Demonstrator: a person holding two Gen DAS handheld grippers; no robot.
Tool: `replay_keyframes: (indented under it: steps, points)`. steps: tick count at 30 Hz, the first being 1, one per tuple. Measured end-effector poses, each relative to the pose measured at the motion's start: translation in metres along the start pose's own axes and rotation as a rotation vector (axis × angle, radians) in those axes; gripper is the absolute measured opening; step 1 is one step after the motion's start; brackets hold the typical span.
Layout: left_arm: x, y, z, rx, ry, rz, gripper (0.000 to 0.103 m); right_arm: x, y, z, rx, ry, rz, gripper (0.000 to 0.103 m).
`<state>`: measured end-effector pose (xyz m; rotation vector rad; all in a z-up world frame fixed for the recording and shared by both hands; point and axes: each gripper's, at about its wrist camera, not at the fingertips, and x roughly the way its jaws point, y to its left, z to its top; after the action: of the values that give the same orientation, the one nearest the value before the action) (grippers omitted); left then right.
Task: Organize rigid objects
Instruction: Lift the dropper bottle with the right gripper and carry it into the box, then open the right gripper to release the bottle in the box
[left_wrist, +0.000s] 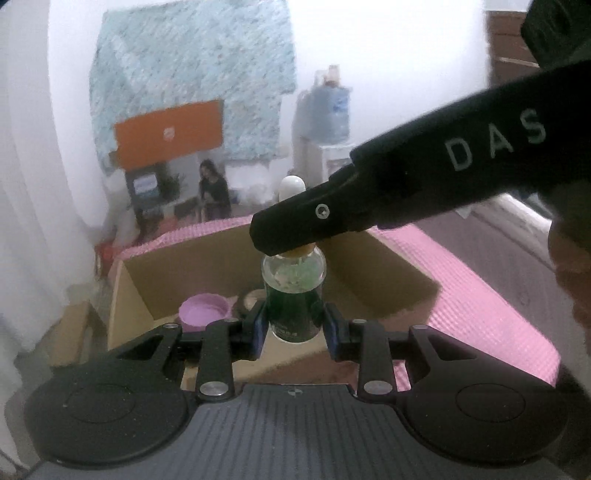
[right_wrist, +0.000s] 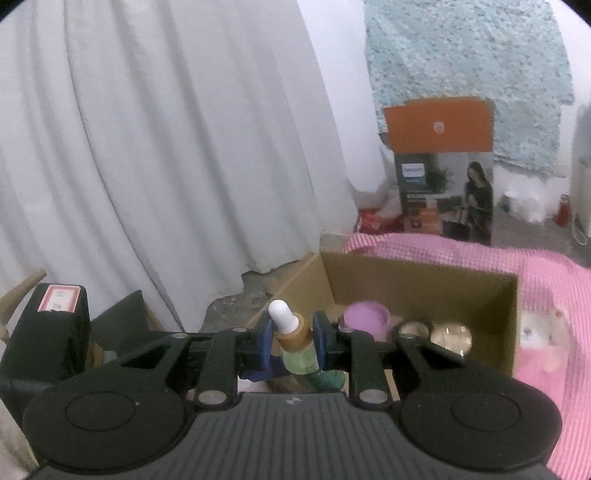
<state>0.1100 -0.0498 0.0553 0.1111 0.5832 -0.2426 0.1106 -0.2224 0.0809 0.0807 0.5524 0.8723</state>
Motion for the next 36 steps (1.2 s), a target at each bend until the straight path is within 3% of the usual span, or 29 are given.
replay_keyframes:
  steps: [8,17,28,30,32,36]
  points:
    - [0.077,0.053,0.018,-0.257,0.18,-0.059,0.031,0.078,-0.052,0.034,0.08,0.13,0.053,0.025]
    - [0.134,0.074,0.005,-0.352,0.347,-0.006,0.031,0.159,-0.107,0.024,0.196,0.285,0.089,0.025]
    - [0.144,0.084,0.002,-0.42,0.413,-0.016,0.038,0.184,-0.107,0.007,0.178,0.36,0.104,0.025]
    - [0.144,0.086,0.001,-0.431,0.406,-0.02,0.043,0.186,-0.108,0.006,0.186,0.37,0.102,0.025]
    - [0.141,0.086,0.002,-0.43,0.386,-0.014,0.057,0.188,-0.108,0.005,0.187,0.383,0.093,0.026]
    - [0.136,0.083,0.002,-0.429,0.378,-0.008,0.062,0.191,-0.109,0.001,0.195,0.398,0.088,0.027]
